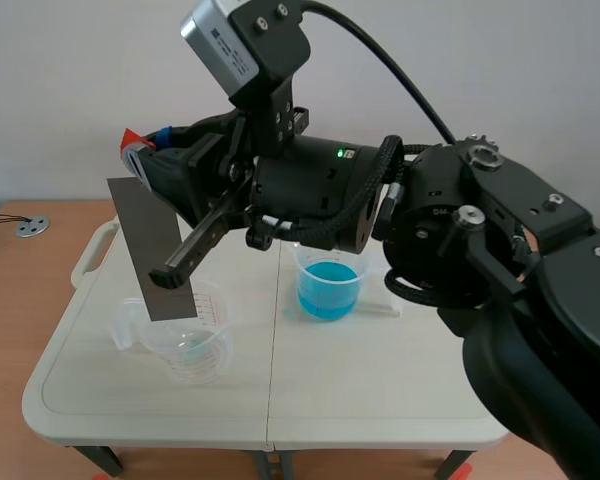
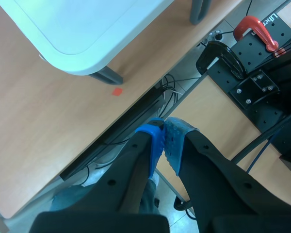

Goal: Hold the metal plate by the orange handle, dip it into the blue solution, take it out and point at it, then put the plate back in the beaker on the left.
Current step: 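Move the plate over the blue solution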

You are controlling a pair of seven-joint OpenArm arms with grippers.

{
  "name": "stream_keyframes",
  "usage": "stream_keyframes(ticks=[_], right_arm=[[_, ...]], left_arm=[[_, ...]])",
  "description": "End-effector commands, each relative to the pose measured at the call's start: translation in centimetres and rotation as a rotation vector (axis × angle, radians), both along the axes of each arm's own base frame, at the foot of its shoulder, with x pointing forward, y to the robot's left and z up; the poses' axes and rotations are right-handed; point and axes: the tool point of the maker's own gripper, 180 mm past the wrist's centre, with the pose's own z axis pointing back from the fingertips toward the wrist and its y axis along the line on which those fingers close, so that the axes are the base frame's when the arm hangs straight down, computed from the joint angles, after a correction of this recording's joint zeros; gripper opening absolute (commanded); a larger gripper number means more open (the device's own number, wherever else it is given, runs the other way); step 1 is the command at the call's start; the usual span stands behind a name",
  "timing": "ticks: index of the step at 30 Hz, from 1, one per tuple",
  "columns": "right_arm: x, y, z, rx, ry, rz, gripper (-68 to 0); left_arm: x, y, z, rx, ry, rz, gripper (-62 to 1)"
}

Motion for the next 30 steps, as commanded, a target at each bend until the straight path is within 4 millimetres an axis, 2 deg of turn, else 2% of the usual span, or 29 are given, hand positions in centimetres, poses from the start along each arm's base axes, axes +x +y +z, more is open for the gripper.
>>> stream_keyframes(ticks=[1,10,16,24,30], right_arm=[[0.0,-0.3,1.8,0.032,-0.044,-0.001,-66.1],[0.1,-1.7,4.4,0.028,-0.129,-0.027,-66.0],[1.3,-3.4,5.7,0.021,-0.154,-0.090,-66.0],[3.9,-7.0,6.2,-0.005,-0.135,-0.214,-66.1],[4.9,-9.5,6.3,-0.022,-0.144,-0.270,-66.1]], left_arm=[[0.1,-0.3,0.3,-0.015,-0.009,-0.001,-59.1],[0.5,-0.6,0.6,-0.029,-0.031,-0.006,-59.1],[2.3,-0.6,1.1,-0.029,-0.089,-0.008,-59.1],[4.9,-0.8,2.0,-0.012,-0.154,-0.095,-59.1],[7.9,-1.4,3.8,-0.061,-0.237,-0.103,-59.1]])
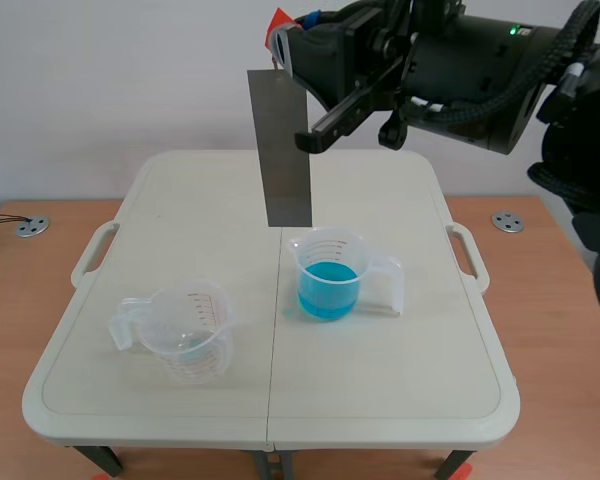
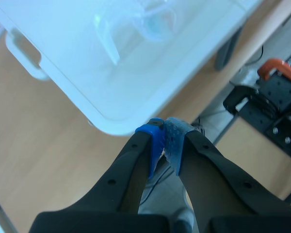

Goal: Hold the metal plate by the orange handle, dip it into the blue solution, take it out and point at it, then put the plate back in the beaker on the left.
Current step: 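Move the plate over the blue solution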

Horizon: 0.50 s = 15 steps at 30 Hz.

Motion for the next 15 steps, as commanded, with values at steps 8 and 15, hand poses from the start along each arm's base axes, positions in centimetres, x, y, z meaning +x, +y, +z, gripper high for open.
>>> stream_keyframes(ticks=[8,15], right_arm=[[0.7,-2.7,1.6,-0.009,-0.051,-0.045,-66.2],[1.5,-4.6,1.5,-0.043,-0.045,-0.096,-66.2]], left_arm=[[6.0,-1.5,4.6,-0.088,-0.211,-0.027,-59.5],[9.2,-4.4,7.0,-0.142,-0.324,-0.095,-59.5]])
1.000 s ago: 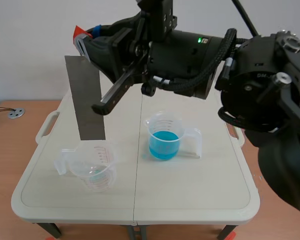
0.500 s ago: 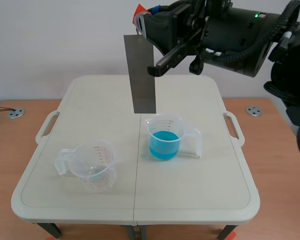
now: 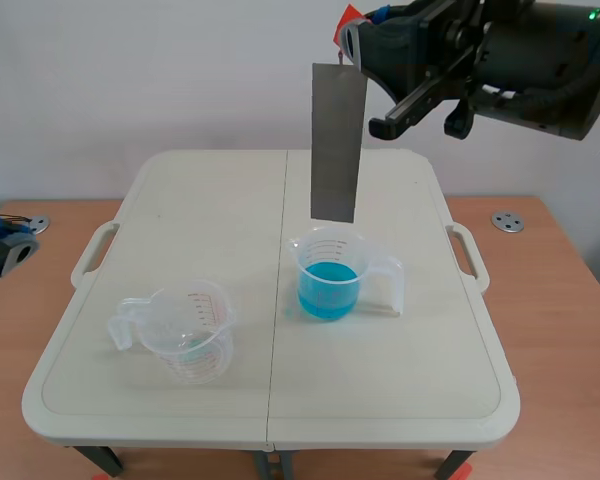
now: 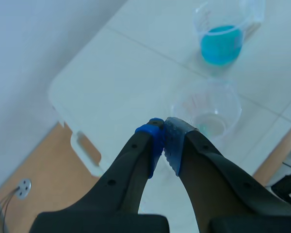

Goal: Hold the metal plate by the orange handle, dip it into the blue solution, take it out and point at it, then put the plate back in the beaker on the left.
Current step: 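Move the plate over the blue solution, then point at the plate with the left hand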

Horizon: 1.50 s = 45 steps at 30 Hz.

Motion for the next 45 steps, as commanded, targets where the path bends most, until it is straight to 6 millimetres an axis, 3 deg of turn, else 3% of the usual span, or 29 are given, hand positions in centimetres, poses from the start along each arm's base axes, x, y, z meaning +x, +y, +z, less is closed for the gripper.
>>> stream_keyframes(ticks=[1,13,30,45], right_arm=[[0.0,-0.4,1.6,0.014,-0.044,-0.004,-66.2],[0.2,-0.9,1.1,-0.021,-0.030,-0.014,-66.2],[0.3,-0.9,1.1,-0.021,-0.028,-0.015,-66.2],[0.3,-0.9,1.1,-0.021,-0.027,-0.016,-66.2]], left_arm=[[0.6,-0.9,0.7,-0.020,-0.023,-0.012,-59.5],[4.1,-7.1,1.4,-0.059,-0.054,-0.119,-59.5],[8.7,-12.6,-4.3,-0.054,0.009,-0.151,-59.5],[10.9,-16.9,-5.9,-0.041,0.016,-0.193,-59.5]])
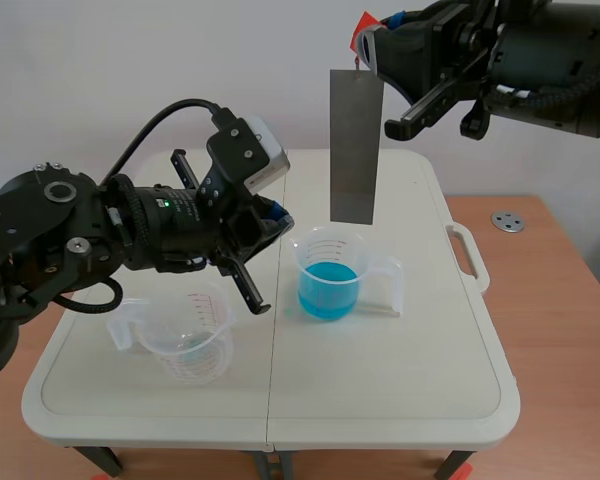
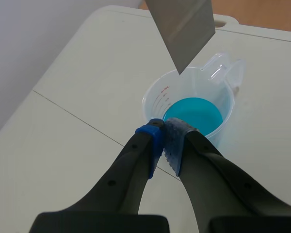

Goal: Hold the metal plate by the orange handle, dip it into the blue solution, take it out and point at it, then put the plate back in the beaker on the left.
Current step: 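Point at the plate with the left hand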

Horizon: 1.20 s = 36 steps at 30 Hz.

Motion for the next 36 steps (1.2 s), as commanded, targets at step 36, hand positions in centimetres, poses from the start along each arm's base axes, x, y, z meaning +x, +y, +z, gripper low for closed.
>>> stream_keyframes(ticks=[36], right_arm=[[-0.1,0.1,1.4,0.008,-0.040,0.011,-66.2]], left_arm=[[-0.6,2.5,-0.4,0.042,-0.027,0.044,-59.7]])
